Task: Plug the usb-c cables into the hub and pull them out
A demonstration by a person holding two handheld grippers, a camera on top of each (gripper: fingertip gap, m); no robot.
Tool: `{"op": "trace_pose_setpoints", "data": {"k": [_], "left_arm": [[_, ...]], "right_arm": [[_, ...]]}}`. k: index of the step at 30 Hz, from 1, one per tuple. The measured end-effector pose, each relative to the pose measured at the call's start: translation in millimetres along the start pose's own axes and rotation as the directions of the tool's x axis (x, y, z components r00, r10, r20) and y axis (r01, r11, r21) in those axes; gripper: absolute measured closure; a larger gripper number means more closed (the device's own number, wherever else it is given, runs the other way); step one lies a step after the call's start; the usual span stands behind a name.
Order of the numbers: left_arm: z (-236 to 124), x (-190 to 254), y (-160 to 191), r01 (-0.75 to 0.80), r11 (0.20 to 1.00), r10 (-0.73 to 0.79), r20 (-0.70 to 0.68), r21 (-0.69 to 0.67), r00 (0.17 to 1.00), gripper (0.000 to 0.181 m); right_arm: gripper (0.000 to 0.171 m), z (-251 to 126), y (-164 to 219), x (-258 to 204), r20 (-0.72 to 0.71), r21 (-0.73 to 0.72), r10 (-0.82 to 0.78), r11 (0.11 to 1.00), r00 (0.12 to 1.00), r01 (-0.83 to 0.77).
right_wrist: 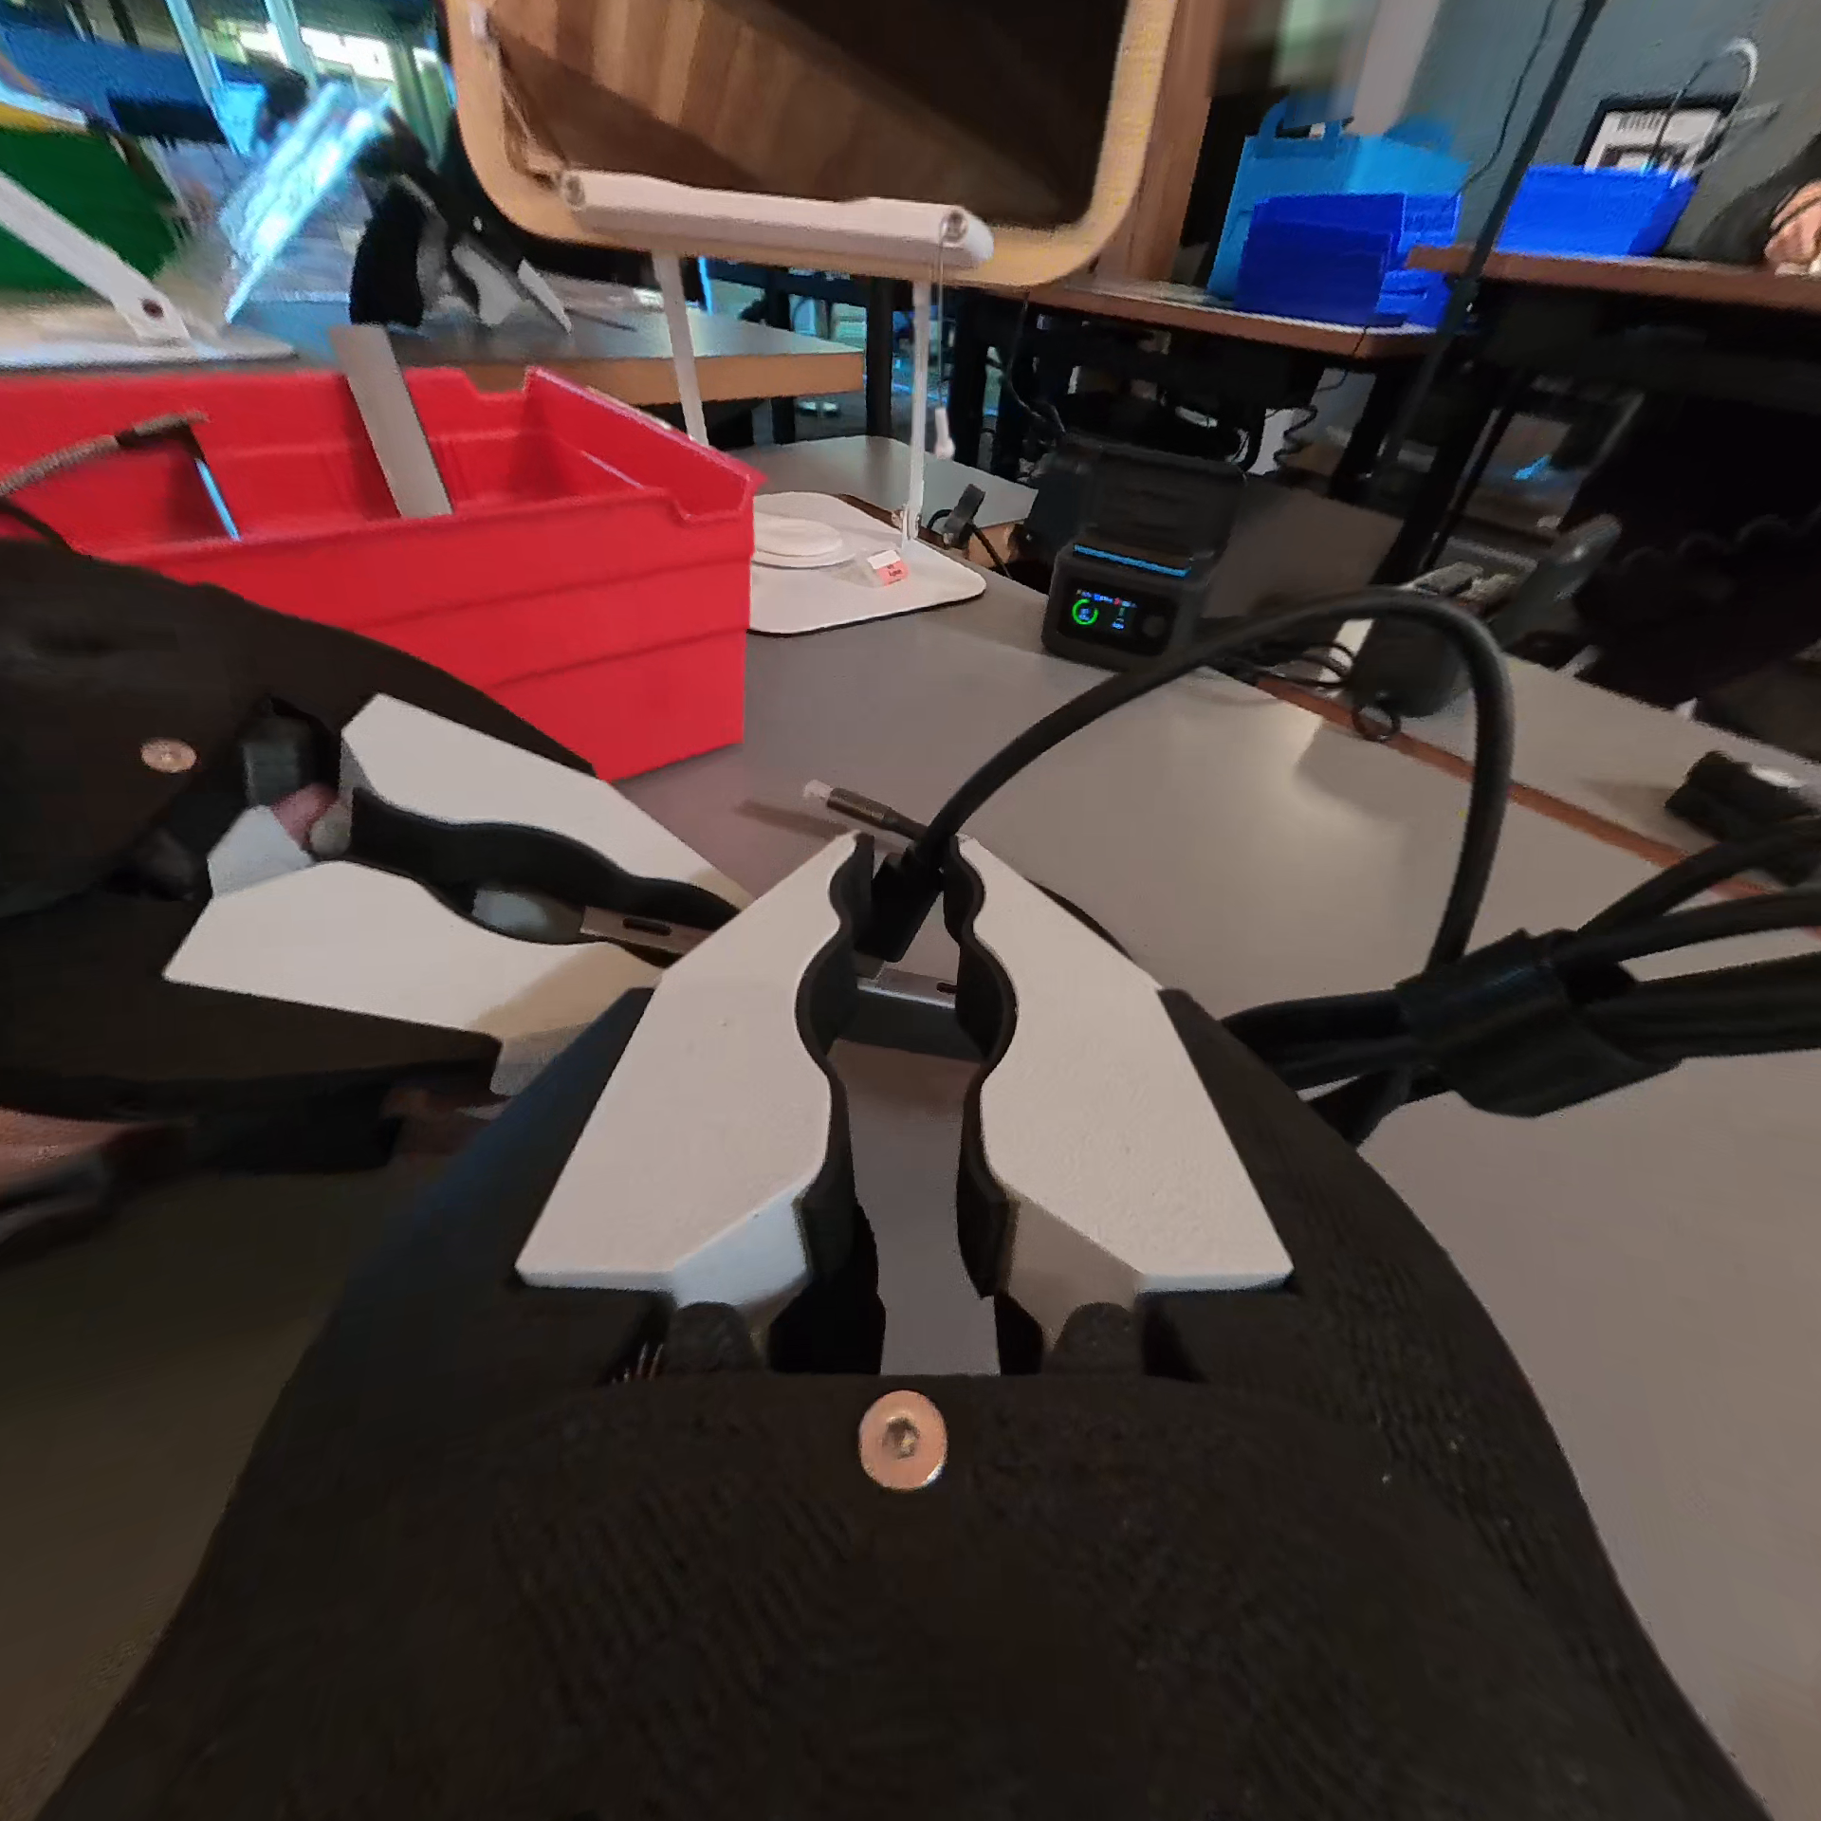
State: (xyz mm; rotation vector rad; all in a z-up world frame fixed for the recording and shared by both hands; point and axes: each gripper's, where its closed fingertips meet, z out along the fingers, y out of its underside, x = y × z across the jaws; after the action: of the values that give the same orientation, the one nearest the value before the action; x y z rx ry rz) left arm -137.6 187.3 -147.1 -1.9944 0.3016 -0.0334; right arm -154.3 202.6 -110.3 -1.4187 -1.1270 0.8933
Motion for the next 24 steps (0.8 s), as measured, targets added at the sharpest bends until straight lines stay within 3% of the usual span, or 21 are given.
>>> {"op": "trace_pose_setpoints", "data": {"k": [5, 14, 19, 24], "left_arm": [[0.0, 0.0, 0.7, 0.007, 1.0, -0.007, -0.007, 0.0, 1.0, 0.174], [3.4, 2.4, 4.4, 0.021, 1.0, -0.021, -0.02, -0.016, 1.0, 0.174], [3.4, 2.1, 4.7, 0.031, 1.0, -0.031, -0.023, -0.006, 0.999, 0.174], [4.2, 2.1, 5.6, 0.037, 0.999, -0.037, -0.026, 0.0, 0.999, 0.174]], "right_arm": [[0.159, -0.8, 1.0, -2.6, -0.009, -0.01, -0.051, 0.999, 0.999, 0.051], [0.159, 1.0, 10.2, 2.5, 0.052, -0.067, 0.171, 0.984, 0.984, -0.168], [0.159, 0.7, 10.4, 1.0, 0.018, -0.07, 0.1, 0.993, 0.995, -0.098], [0.159, -0.3, 12.3, -2.9, -0.067, -0.099, -0.11, 0.99, 0.992, 0.103]]}}
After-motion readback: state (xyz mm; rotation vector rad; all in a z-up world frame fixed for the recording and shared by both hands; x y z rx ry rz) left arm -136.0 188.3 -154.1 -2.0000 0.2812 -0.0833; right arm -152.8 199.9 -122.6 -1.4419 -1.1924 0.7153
